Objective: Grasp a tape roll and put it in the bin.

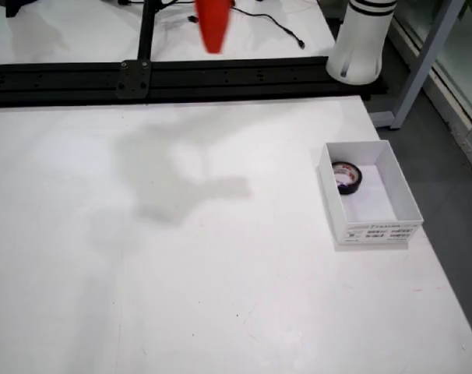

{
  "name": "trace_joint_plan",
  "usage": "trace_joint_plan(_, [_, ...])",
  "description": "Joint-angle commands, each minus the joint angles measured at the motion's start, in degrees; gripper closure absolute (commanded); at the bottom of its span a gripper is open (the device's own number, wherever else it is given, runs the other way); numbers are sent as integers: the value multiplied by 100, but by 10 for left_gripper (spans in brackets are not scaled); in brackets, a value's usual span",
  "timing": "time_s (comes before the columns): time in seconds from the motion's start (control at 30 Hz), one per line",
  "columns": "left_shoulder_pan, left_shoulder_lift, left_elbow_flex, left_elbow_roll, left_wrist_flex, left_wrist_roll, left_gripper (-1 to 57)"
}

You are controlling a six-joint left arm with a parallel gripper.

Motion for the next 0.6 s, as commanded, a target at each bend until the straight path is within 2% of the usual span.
trace_joint_plan(0.03, [-1549, 797, -1745, -529, 320, 314, 562])
trace_joint_plan(0.2, [-1620, 815, -1736, -1039, 329, 314, 565])
trace_joint_plan(0.33, [-1567, 753, -1613, -1223, 364, 367, 570])
trace_joint_plan(0.6, [-1277, 156, -682, -1663, 364, 384, 570])
